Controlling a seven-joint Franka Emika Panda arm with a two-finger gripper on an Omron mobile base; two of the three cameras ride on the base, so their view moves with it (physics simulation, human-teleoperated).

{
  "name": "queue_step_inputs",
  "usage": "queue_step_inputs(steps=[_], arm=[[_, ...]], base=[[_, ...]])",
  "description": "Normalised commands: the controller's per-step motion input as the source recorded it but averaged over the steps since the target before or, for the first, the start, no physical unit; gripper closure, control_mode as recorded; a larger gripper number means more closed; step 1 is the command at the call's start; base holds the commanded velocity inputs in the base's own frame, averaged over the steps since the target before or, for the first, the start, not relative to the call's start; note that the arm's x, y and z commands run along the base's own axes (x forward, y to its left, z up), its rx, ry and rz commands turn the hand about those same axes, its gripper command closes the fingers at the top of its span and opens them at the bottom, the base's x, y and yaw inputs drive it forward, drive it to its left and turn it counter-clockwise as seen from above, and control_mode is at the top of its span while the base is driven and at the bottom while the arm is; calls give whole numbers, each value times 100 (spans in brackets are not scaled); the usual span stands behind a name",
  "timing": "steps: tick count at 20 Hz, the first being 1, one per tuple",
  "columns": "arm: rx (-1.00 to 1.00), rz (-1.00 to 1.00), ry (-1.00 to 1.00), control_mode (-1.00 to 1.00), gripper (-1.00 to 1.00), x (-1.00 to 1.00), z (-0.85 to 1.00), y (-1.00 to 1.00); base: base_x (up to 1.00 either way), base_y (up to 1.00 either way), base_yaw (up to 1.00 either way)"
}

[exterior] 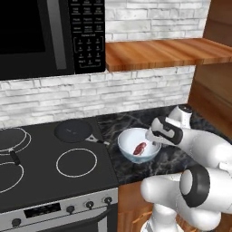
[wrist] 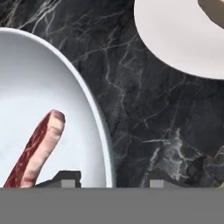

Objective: Place one of the steaks on the plate and the other in the bowl. Then place the bowl in the fridge.

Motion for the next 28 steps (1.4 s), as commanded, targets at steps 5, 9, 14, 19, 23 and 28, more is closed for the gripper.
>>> queue_step_inputs(steps=[5, 9, 14, 19, 23, 28], arm=[[2, -6, -6, -100, 100, -69, -7, 9], [0, -9, -29, -100, 100, -86, 31, 0], [9, -34, -17, -100, 100, -70, 40, 0], [10, -64, -2, -100, 100, -26, 26, 0], [9, -59, 0, -100, 100, -13, 53, 2], [7, -51, -13, -100, 100, -44, 35, 12]], base=[[0, 0, 0], [0, 0, 0], [0, 0, 0], [0, 0, 0], [0, 0, 0], [0, 0, 0]])
